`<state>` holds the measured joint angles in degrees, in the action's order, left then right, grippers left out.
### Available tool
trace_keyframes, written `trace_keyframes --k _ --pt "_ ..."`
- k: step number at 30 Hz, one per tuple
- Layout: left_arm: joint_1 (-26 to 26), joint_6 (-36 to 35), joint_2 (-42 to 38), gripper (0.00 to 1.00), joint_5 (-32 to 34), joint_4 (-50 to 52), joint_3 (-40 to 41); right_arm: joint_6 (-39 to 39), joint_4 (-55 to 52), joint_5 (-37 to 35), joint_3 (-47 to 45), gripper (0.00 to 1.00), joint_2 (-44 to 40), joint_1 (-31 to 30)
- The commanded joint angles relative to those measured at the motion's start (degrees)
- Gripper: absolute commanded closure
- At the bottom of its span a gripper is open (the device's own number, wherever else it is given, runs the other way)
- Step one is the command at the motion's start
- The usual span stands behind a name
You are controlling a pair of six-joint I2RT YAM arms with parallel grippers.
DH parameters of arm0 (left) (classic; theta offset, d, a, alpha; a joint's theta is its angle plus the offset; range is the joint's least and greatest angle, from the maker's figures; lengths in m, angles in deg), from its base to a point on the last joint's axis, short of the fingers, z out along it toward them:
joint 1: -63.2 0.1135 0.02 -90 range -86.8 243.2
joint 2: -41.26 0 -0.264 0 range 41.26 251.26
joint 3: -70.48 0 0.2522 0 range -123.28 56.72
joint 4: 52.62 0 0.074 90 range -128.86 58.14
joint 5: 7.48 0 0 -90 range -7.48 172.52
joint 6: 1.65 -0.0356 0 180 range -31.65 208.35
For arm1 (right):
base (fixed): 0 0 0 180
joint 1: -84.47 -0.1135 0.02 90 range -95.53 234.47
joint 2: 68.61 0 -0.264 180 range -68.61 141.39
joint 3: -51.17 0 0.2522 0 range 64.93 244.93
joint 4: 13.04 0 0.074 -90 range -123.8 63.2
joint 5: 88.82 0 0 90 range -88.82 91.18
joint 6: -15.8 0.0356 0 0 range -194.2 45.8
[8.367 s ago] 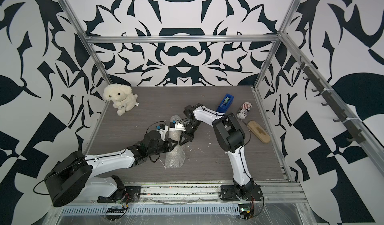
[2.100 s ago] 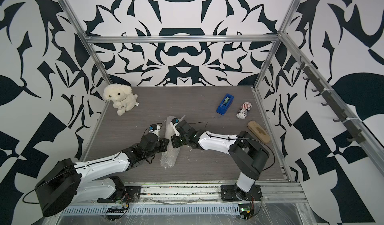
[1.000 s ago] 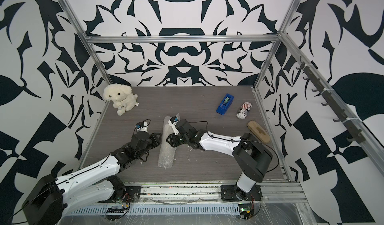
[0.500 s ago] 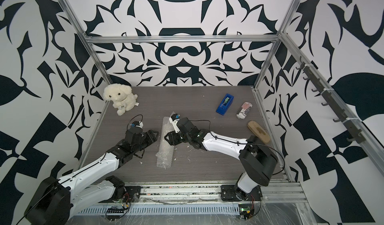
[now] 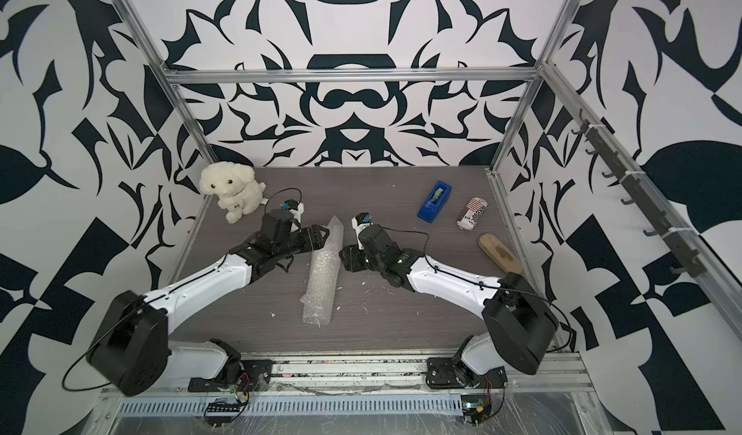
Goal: Wrap vases in bubble wrap
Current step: Adjust the wrapped vase at the center of the board.
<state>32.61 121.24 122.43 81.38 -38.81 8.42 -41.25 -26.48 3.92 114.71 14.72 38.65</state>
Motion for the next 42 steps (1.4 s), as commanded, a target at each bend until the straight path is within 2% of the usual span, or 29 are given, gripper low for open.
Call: trace_keyframes --k 1,5,8,11,18,21,23,26,29,33,35,37,42 --pt "0.14 -3.94 4.63 0.29 -0.86 3.56 -2.89 0.91 1.07 0.26 -0.10 0.41 -1.04 -0.23" --pt "0.26 -3.53 6.21 0.42 0.97 1.56 -2.74 0.63 1.31 0.31 -0.97 0.41 -1.24 -0.19" --pt "0.34 -2.29 4.96 0.62 4.94 -0.64 -0.88 0.36 1.26 0.70 -1.26 0.43 -0.97 -0.20" --pt "0.32 -0.68 3.92 0.68 8.09 -3.24 1.41 0.27 1.26 1.43 -1.34 0.45 -0.24 -0.16" --pt "1.25 1.56 7.87 0.83 8.52 -5.19 2.85 -0.11 1.28 1.13 -1.53 0.45 0.29 -0.13" --pt "1.69 3.18 9.26 0.84 7.92 -5.88 3.43 -0.25 0.86 0.71 -1.67 0.45 0.44 -0.14" --pt "1.75 3.97 9.78 0.79 8.27 -6.82 4.40 -0.17 1.00 0.39 -2.05 0.45 0.48 -0.13" --pt "1.87 5.68 10.38 0.76 7.90 -7.69 5.64 -0.17 1.10 0.33 -2.31 0.44 0.42 -0.14" --pt "1.98 6.22 9.69 0.66 6.24 -7.70 5.84 -0.51 1.57 0.51 -2.52 0.44 -0.12 -0.14" --pt "2.02 6.02 6.45 0.37 5.34 -6.52 5.35 -1.52 1.70 -0.14 -2.60 0.41 -1.60 -0.14" --pt "1.99 6.10 4.16 0.22 7.54 -3.55 4.68 -2.37 1.55 -0.99 -2.68 0.39 -2.88 -0.14" --pt "1.98 6.32 0.90 0.00 12.27 0.18 4.04 -3.44 0.78 -2.82 -2.67 0.36 -4.79 -0.14" --pt "2.26 2.84 -10.42 0.00 24.91 4.48 3.63 -9.72 -1.75 -12.02 -3.29 0.25 -11.63 -0.14"
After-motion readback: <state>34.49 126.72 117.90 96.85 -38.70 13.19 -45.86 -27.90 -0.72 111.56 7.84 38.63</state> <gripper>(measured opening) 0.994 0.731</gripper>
